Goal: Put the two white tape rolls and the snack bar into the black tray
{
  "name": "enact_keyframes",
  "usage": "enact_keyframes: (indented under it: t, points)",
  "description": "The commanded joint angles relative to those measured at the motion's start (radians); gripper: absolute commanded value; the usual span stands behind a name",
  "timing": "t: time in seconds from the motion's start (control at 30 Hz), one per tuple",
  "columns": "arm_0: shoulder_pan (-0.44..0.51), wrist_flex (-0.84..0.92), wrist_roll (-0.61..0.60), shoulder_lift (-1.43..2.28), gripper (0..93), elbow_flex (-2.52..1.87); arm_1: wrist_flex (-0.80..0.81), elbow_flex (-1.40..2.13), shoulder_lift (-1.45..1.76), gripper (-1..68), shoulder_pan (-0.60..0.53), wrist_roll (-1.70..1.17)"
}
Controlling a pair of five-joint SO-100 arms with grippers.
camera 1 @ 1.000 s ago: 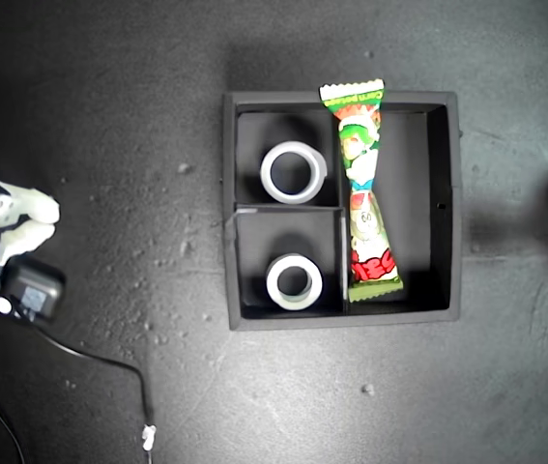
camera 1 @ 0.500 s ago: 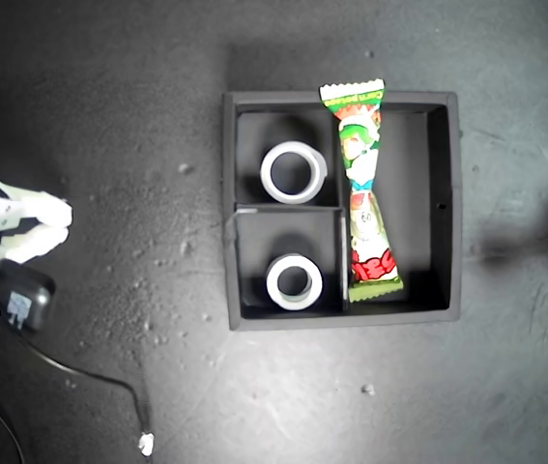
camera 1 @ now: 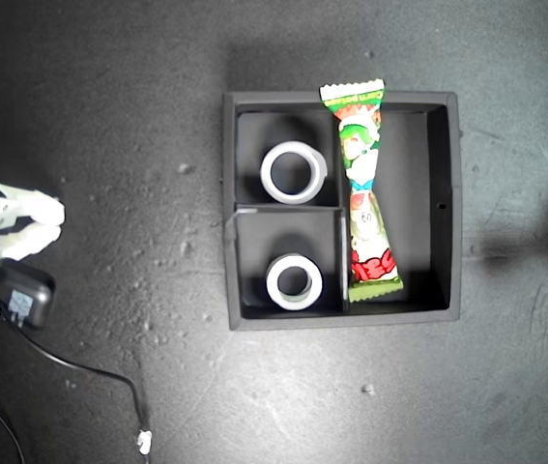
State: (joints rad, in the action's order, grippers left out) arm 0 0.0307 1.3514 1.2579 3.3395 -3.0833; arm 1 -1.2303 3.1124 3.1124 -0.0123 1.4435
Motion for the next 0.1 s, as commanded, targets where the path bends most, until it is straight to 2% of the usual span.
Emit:
enact_keyframes:
  t: [0.0, 0.07]
  points:
    - [0.000, 0.038, 0.011, 0.048, 0.4, -0.055, -0.014, 0.012, 0.000, 0.0, -0.011, -0.058]
    - [0.000, 0.038, 0.011, 0.048, 0.4, -0.055, -0.014, 0.012, 0.000, 0.0, -0.011, -0.058]
